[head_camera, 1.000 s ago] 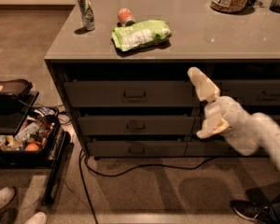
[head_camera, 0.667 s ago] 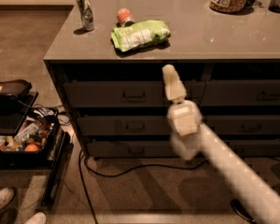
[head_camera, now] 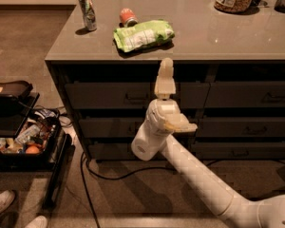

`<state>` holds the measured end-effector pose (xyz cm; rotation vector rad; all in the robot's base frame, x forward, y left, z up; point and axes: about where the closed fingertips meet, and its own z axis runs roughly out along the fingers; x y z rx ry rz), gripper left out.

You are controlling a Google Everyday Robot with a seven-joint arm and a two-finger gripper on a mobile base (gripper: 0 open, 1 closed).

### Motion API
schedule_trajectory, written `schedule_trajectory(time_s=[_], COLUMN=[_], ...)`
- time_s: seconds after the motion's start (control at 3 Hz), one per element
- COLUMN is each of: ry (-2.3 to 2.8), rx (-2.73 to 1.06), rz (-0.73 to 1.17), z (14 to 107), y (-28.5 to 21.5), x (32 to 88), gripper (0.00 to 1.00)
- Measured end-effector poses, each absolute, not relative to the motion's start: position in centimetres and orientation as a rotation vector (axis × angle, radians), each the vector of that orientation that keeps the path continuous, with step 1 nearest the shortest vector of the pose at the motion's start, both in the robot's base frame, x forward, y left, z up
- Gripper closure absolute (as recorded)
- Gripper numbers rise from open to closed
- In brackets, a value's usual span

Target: Open bottom drawer

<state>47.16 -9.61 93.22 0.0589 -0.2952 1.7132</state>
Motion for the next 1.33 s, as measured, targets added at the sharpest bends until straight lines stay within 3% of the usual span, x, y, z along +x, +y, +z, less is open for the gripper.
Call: schedule_trajectory(time_s=[1.33], ry=[0.249], rx=[-0.405], rz=[1.490], z=[90.7], y=[-9.0], x=[48.5], gripper=[0.00])
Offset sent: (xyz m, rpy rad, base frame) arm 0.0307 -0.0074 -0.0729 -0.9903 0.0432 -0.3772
